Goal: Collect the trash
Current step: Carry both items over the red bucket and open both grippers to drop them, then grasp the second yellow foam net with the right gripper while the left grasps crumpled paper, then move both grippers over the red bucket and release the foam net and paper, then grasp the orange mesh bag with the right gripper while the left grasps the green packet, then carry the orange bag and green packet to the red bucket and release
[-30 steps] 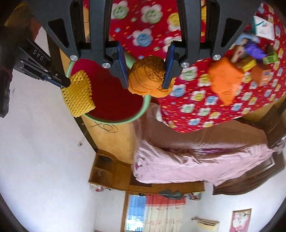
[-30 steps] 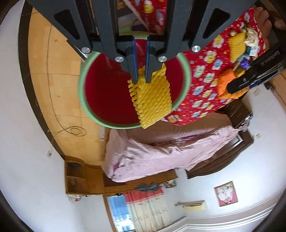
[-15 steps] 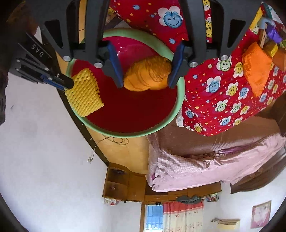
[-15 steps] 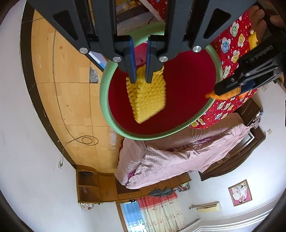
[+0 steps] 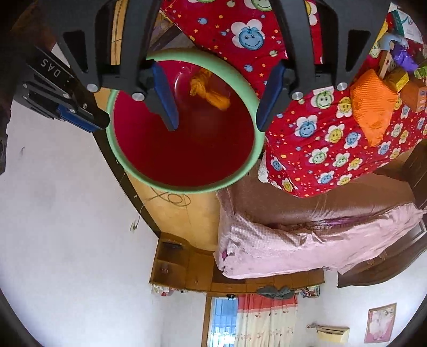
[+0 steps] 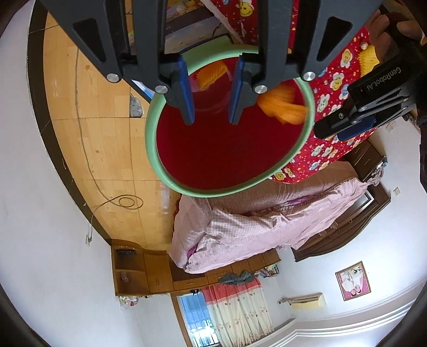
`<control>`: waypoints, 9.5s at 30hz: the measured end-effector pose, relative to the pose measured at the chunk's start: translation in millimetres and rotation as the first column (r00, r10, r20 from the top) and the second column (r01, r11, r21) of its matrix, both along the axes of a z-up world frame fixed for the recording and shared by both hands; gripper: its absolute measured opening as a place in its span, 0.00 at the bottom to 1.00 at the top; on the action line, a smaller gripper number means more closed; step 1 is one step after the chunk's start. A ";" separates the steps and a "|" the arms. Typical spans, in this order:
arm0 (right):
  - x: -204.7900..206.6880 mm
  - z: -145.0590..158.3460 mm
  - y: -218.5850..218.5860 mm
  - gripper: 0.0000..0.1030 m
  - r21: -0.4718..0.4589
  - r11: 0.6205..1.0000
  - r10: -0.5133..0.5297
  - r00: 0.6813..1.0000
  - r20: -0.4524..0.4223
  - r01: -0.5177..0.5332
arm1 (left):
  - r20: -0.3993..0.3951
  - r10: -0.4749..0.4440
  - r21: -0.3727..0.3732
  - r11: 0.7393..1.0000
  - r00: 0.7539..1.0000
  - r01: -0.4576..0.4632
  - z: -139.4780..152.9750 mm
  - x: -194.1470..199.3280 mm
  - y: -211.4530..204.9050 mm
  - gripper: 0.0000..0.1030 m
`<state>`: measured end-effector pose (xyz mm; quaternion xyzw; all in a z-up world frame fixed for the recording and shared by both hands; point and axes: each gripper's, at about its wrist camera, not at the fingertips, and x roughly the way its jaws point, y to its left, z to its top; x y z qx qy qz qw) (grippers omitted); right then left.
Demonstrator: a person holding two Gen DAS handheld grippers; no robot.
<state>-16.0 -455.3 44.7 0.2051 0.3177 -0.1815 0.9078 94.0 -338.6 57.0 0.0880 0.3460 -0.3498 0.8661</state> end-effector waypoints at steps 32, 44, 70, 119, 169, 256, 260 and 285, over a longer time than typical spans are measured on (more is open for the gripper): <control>-9.3 46.7 133.8 0.52 -0.006 0.977 0.213 0.975 0.065 -0.214 | -0.040 0.398 0.045 0.917 0.916 -0.396 25.5 -34.7 218.8 0.59; -1.0 31.1 176.9 0.54 0.007 0.959 0.282 0.959 0.030 -0.282 | -0.116 0.501 0.110 0.865 0.858 -0.490 -17.0 -29.8 269.3 0.59; 23.5 -1.7 203.1 0.54 0.048 0.943 0.331 0.942 -0.060 -0.328 | -0.257 0.314 -0.019 0.944 0.914 -0.329 -49.9 -31.2 254.1 0.30; 29.0 48.1 178.4 0.11 0.040 0.938 0.337 0.933 0.128 -0.344 | -0.109 0.337 -0.111 0.931 0.935 -0.348 32.7 -21.7 247.0 0.29; 4.0 -18.5 -14.1 0.36 0.021 0.998 -0.058 0.995 0.083 0.057 | -0.161 0.001 -0.048 0.999 0.987 -0.009 -24.0 22.2 -3.1 0.48; 170.9 -12.7 217.2 0.73 0.092 0.939 0.341 0.934 -0.106 -0.332 | -0.229 0.559 0.070 0.826 0.797 -0.559 -76.6 124.8 351.8 0.71; 188.5 -28.4 231.0 0.73 0.115 0.929 0.365 0.919 -0.147 -0.351 | -0.191 0.575 0.082 0.817 0.796 -0.571 -77.4 123.1 350.1 0.63; 208.5 -45.0 235.5 0.10 0.140 0.938 0.331 0.940 -0.085 -0.317 | -0.194 0.551 0.007 0.828 0.812 -0.560 -72.6 115.9 355.0 0.59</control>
